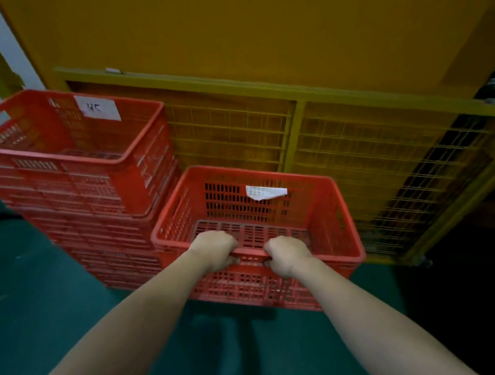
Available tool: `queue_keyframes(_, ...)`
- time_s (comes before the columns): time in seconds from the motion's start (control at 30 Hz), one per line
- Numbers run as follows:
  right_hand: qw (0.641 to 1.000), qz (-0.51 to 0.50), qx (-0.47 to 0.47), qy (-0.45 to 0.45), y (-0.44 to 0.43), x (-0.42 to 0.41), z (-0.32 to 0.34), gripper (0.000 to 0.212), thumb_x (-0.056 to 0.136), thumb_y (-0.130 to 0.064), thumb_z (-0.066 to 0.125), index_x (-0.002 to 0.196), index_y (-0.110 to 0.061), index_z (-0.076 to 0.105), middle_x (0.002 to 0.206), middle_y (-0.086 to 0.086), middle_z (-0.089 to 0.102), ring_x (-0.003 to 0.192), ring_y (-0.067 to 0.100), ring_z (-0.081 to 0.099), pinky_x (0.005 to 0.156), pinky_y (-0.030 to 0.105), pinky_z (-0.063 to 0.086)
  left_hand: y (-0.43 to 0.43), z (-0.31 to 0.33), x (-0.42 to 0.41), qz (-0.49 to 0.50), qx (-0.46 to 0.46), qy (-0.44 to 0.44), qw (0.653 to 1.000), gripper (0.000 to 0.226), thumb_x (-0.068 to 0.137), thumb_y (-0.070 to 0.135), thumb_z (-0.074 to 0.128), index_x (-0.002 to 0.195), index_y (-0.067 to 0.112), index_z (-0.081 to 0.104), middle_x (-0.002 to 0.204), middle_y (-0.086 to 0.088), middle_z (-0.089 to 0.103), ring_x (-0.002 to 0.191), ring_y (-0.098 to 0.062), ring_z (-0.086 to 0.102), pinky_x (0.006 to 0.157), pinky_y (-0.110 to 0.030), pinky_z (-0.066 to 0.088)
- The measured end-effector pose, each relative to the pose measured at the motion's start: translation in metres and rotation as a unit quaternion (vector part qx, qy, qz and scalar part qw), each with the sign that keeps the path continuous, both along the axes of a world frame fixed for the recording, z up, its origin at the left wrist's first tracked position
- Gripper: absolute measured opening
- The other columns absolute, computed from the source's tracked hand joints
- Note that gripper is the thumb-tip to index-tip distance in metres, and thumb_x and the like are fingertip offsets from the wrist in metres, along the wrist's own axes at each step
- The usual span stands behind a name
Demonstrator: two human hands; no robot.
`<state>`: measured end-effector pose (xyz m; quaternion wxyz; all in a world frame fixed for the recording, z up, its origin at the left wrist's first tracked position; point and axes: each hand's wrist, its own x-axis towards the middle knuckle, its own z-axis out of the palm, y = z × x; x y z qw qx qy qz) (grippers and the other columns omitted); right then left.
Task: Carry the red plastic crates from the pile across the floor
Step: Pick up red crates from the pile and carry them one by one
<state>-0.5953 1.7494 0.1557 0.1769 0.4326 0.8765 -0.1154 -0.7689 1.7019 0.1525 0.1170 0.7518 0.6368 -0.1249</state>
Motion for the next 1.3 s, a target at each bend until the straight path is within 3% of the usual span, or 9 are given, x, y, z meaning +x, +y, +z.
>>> queue_keyframes(0.3, 1.000, 0.013, 0.016, 0.006, 0.084, -0.051, -0.200, 0.020, 0.095, -0.027, 0.057, 0.108, -0.014, 0.063, 0.116, 0.010, 0.064, 0.108, 0.032, 0.060, 0.075, 0.034, 0.044, 0.084, -0.209, -0.052, 0.007, 0.025, 0.010, 1.000, 0.031, 0.092, 0.047, 0.054, 0.098, 0.017, 0.060, 0.101, -0.005, 0.065, 0.096, -0.028, 0.061, 0.074, -0.036, 0.049)
queue_keyframes(0.57, 0.997, 0.018, 0.067, 0.031, 0.119, -0.081, -0.329, 0.025, 0.094, -0.027, 0.058, 0.114, -0.013, 0.063, 0.122, 0.011, 0.062, 0.115, 0.032, 0.057, 0.085, 0.035, 0.048, 0.118, -0.332, -0.083, 0.003, 0.074, 0.031, 0.997, 0.032, 0.093, 0.043, 0.055, 0.111, 0.017, 0.061, 0.112, -0.007, 0.065, 0.106, -0.030, 0.059, 0.077, -0.035, 0.046)
queue_keyframes(0.87, 0.994, 0.025, 0.096, 0.049, 0.122, -0.104, -0.383, 0.014, 0.093, -0.025, 0.058, 0.102, -0.015, 0.063, 0.112, 0.007, 0.063, 0.107, 0.031, 0.059, 0.076, 0.034, 0.044, 0.123, -0.390, -0.109, 0.024, 0.094, 0.000, 0.995, 0.030, 0.089, 0.042, 0.060, 0.109, 0.020, 0.064, 0.112, -0.005, 0.066, 0.106, -0.028, 0.061, 0.079, -0.033, 0.046)
queue_keyframes(1.03, 0.997, 0.025, 0.068, 0.025, 0.122, -0.112, -0.384, 0.011, 0.093, -0.024, 0.058, 0.085, -0.019, 0.052, 0.096, 0.002, 0.059, 0.100, 0.028, 0.061, 0.073, 0.033, 0.045, 0.121, -0.394, -0.115, 0.040, 0.075, -0.026, 0.996, 0.031, 0.089, 0.042, 0.062, 0.107, 0.016, 0.065, 0.110, -0.007, 0.066, 0.104, -0.028, 0.061, 0.075, -0.030, 0.044)
queue_keyframes(1.3, 0.996, 0.023, 0.076, 0.050, 0.121, -0.110, -0.380, 0.008, 0.090, -0.025, 0.061, 0.086, -0.019, 0.057, 0.096, 0.004, 0.061, 0.096, 0.028, 0.061, 0.069, 0.031, 0.041, 0.125, -0.383, -0.117, 0.022, 0.071, -0.014, 0.997, 0.034, 0.086, 0.044, 0.064, 0.102, 0.014, 0.066, 0.103, -0.007, 0.068, 0.097, -0.028, 0.063, 0.076, -0.031, 0.048)
